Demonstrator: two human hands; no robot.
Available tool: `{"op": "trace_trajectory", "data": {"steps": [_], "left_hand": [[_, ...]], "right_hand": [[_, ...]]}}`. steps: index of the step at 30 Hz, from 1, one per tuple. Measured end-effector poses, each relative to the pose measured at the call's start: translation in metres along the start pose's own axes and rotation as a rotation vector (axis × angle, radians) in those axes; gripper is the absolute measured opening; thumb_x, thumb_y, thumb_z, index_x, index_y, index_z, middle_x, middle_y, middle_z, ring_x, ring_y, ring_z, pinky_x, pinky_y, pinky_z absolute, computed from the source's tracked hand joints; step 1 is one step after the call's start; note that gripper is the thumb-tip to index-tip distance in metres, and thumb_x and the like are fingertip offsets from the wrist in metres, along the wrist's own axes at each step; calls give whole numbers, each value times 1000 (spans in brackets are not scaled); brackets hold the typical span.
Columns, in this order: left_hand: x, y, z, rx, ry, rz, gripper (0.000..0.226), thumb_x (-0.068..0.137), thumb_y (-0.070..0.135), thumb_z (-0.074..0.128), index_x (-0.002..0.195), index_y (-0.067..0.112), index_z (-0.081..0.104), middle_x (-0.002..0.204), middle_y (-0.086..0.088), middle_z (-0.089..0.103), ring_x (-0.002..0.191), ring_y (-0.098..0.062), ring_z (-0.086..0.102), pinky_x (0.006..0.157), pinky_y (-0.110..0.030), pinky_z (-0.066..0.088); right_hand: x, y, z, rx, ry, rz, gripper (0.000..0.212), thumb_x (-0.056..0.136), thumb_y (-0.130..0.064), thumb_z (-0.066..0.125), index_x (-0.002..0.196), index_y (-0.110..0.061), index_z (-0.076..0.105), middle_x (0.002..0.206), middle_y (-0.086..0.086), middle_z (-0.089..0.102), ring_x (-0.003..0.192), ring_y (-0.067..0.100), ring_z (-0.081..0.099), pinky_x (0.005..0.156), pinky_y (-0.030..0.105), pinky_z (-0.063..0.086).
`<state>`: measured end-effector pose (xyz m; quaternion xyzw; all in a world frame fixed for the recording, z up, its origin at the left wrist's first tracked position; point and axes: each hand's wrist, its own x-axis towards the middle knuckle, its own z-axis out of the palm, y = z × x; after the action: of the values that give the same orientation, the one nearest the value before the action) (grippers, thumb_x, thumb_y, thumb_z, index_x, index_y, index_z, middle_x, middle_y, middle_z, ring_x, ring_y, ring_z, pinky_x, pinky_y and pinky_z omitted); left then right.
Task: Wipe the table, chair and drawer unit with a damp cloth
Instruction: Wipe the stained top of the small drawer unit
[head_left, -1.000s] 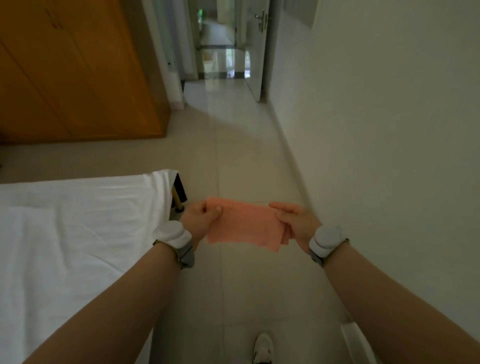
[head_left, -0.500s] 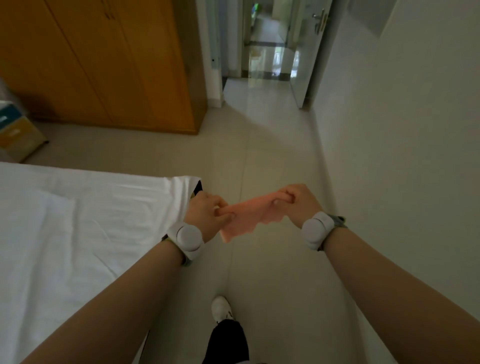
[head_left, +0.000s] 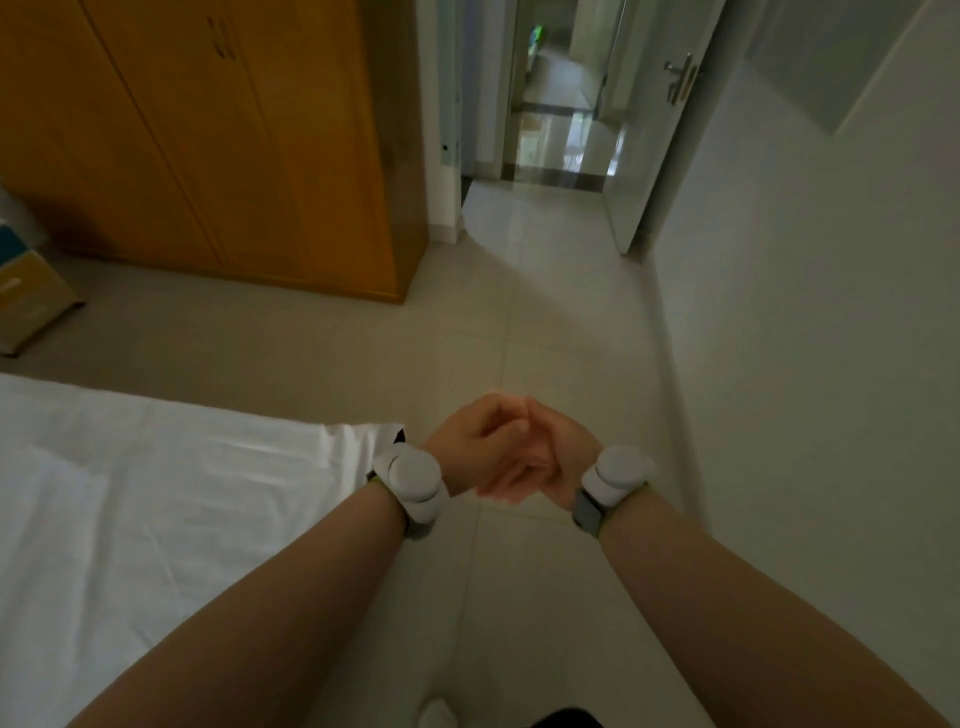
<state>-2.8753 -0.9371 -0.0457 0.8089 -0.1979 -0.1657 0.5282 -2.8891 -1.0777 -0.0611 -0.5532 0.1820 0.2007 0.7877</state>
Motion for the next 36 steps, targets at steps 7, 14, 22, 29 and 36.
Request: {"op": "trace_trajectory", "data": {"steps": [7, 14, 22, 29, 36], "left_hand": [[87, -44, -41, 71, 206, -196, 25, 94, 24, 51, 118, 19, 57, 118, 0, 58, 106, -16, 55, 90, -26, 40], [184, -55, -72, 63, 367, -313, 30, 95, 23, 50, 124, 18, 53, 125, -5, 54, 99, -11, 53, 82, -24, 40], [265, -56, -104, 59, 580, -387, 30, 96, 23, 47, 125, 20, 52, 111, 4, 53, 97, -10, 51, 68, -17, 38], [295, -94, -159, 33, 724, -494, 29, 94, 24, 49, 123, 23, 54, 116, -1, 57, 100, -12, 53, 63, -15, 39], [342, -142, -255, -16, 807, -503, 29, 94, 26, 50, 122, 24, 54, 110, 0, 58, 100, -14, 55, 67, -19, 40]], "right_hand": [[77, -48, -12, 87, 119, -44, 33, 94, -6, 45, 126, 2, 50, 104, 22, 64, 81, 34, 62, 67, 43, 52], [177, -134, -51, 110, 79, 20, 37, 94, -14, 51, 128, 0, 51, 117, 23, 60, 87, 36, 62, 69, 56, 53], [279, -203, -83, -17, 37, -5, 42, 96, -7, 46, 136, 2, 42, 132, 25, 52, 112, 39, 56, 101, 55, 39], [365, -223, -49, -365, 57, -117, 20, 87, -4, 62, 106, -9, 62, 89, 7, 66, 65, 8, 66, 49, 14, 50], [453, -257, 32, -553, -47, -230, 23, 85, -2, 60, 87, -25, 59, 86, -10, 61, 73, -2, 56, 46, 4, 42]]}}
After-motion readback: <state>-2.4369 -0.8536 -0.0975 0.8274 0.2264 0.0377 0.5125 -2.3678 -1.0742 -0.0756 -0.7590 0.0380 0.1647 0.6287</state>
